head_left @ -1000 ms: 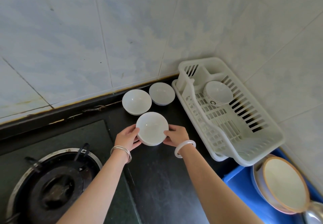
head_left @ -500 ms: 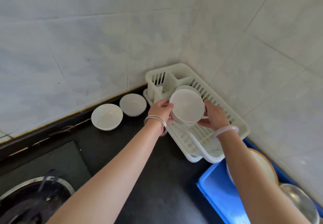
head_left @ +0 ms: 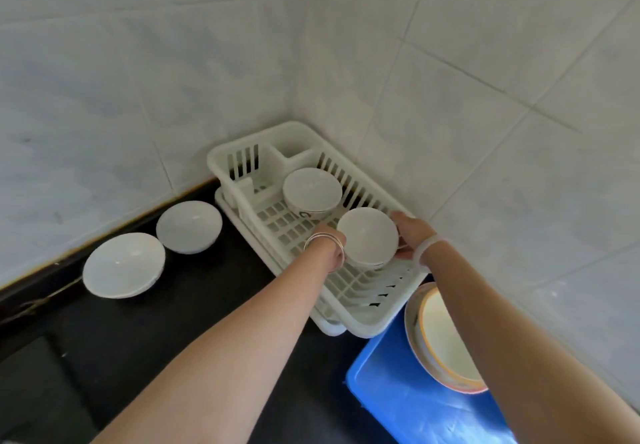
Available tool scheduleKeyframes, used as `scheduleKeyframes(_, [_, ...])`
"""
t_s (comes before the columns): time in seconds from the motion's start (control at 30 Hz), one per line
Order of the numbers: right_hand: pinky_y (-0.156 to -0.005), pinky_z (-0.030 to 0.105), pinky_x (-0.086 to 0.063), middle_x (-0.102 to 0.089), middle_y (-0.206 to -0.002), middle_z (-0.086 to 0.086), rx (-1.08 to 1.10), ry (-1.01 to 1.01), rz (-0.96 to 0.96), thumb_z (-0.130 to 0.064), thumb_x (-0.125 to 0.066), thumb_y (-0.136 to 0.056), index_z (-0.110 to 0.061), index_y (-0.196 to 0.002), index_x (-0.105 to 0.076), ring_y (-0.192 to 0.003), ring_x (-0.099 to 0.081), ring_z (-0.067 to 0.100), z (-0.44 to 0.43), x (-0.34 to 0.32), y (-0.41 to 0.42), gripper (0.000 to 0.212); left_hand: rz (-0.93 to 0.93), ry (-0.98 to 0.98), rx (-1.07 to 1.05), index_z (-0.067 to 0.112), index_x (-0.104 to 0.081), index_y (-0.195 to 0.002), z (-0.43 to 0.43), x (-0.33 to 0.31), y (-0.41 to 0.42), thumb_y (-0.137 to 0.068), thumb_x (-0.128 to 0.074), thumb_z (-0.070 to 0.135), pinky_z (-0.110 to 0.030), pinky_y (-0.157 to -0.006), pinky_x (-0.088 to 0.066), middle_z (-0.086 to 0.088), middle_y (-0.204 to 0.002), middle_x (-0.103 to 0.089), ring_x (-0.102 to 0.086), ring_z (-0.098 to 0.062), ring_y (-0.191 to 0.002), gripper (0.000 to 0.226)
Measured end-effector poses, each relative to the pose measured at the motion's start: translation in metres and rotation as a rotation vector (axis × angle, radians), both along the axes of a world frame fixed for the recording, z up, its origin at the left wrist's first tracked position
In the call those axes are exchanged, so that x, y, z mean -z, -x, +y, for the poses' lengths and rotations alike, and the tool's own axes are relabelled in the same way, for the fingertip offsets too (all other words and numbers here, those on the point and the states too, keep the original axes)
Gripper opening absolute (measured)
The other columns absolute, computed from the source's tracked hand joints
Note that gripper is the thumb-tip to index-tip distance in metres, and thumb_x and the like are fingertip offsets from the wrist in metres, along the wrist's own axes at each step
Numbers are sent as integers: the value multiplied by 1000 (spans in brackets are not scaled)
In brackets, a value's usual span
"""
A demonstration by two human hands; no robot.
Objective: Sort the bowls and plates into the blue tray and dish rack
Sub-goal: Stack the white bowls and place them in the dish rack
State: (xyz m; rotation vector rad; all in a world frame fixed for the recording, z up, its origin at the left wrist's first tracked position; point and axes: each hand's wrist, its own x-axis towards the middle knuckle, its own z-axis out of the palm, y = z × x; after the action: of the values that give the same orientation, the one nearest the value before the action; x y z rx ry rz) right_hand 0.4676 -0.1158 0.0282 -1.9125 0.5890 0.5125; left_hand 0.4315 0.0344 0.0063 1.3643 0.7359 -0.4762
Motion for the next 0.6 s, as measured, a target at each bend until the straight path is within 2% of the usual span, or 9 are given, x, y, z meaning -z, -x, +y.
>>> scheduleKeyframes(0.07, [-67, 40, -57, -64, -105, 18, -4, -7, 32, -47, -48, -91, -8, -120, -55, -81, -64, 32, -2, 5, -4, 49, 7, -51, 29, -7, -48, -123, -5, 12, -6, -88, -41, -8, -45, -97, -45, -25, -129, -51, -54, -37, -115, 35])
scheduleKeyframes(0.17, [-74, 45, -57, -63, -106, 18, -27, 8, 61, -51, -46, -91, -9, -124, -52, -89, -64, 36, -3, 10, -11, 54, 2, -127, 84, -6, -48, -125, -7, 24, -14, -86, -41, -8, -47, -95, -48, -25, -129, -52, -54, -39, -115, 39])
scheduleKeyframes(0.3, [-94, 51, -49, -60, -117, 20, -83, 66, 68, -50, -41, -93, -6, -129, -49, -103, -60, 37, 0, 13, -19, 58, -23, -191, 122, -5, -53, -120, -7, 32, -18, -84, -43, -9, -50, -93, -50, -26, -126, -55, -55, -41, -114, 38])
scheduleKeyframes(0.37, [-98, 51, -46, -58, -123, 20, -107, 91, 81, -51, -40, -93, -5, -132, -46, -109, -57, 37, 1, 15, -21, 60, -27, -206, 131, -5, -54, -120, -7, 34, -18, -83, -44, -9, -50, -92, -50, -26, -125, -56, -55, -41, -114, 38])
scheduleKeyframes(0.43, [-100, 49, -45, -56, -127, 20, -117, 102, 81, -51, -41, -93, -6, -134, -45, -112, -56, 37, 1, 17, -21, 61, -28, -214, 127, -5, -55, -119, -6, 36, -19, -83, -45, -9, -50, -92, -50, -26, -123, -57, -55, -41, -113, 38])
scheduleKeyframes(0.6, [-99, 49, -47, -60, -121, 20, -155, 164, 71, -48, -40, -95, -5, -130, -49, -108, -59, 37, -4, 19, -21, 56, -60, -199, 141, -1, -58, -119, -8, 30, -15, -83, -45, -6, -51, -94, -49, -24, -121, -60, -58, -41, -109, 38])
